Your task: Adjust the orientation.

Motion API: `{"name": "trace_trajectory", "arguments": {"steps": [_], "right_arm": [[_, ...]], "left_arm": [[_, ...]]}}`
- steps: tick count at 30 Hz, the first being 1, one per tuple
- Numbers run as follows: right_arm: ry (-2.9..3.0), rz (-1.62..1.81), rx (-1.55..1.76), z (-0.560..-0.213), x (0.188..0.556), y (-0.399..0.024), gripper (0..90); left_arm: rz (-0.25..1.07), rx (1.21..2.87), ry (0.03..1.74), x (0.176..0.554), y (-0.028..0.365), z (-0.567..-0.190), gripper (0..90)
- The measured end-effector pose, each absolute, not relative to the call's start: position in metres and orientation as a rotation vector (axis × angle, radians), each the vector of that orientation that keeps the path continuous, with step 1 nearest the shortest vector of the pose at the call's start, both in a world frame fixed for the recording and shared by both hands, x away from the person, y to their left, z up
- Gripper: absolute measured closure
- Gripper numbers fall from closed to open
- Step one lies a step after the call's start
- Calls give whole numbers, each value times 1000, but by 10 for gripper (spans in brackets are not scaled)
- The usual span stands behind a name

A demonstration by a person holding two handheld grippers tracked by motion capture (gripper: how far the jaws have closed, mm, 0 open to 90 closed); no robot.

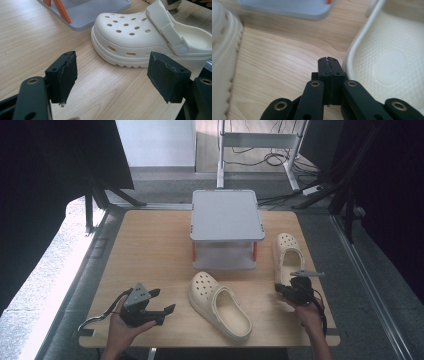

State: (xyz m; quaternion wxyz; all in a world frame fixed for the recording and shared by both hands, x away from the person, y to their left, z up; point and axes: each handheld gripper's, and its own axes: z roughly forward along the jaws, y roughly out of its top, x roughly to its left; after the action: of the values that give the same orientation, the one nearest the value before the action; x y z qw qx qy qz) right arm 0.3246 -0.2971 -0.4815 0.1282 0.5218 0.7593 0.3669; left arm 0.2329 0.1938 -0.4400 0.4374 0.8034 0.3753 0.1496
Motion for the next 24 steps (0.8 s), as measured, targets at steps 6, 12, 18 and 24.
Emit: {"name": "trace_trajectory", "arguments": {"steps": [6, 12, 18, 24], "right_arm": [[2210, 1144, 1554, -483, 322, -324, 900], [2194, 1136, 1559, -482, 320, -341, 900], [2187, 1202, 1563, -484, 320, -354, 900], [2186, 1239, 1491, -470, 318, -352, 822]], "left_arm": [[375, 1998, 936, 233, 194, -440, 244], [374, 1998, 937, 233, 194, -440, 245], [373, 1997, 936, 233, 194, -440, 245], [371, 2002, 939, 234, 193, -440, 245]]}}
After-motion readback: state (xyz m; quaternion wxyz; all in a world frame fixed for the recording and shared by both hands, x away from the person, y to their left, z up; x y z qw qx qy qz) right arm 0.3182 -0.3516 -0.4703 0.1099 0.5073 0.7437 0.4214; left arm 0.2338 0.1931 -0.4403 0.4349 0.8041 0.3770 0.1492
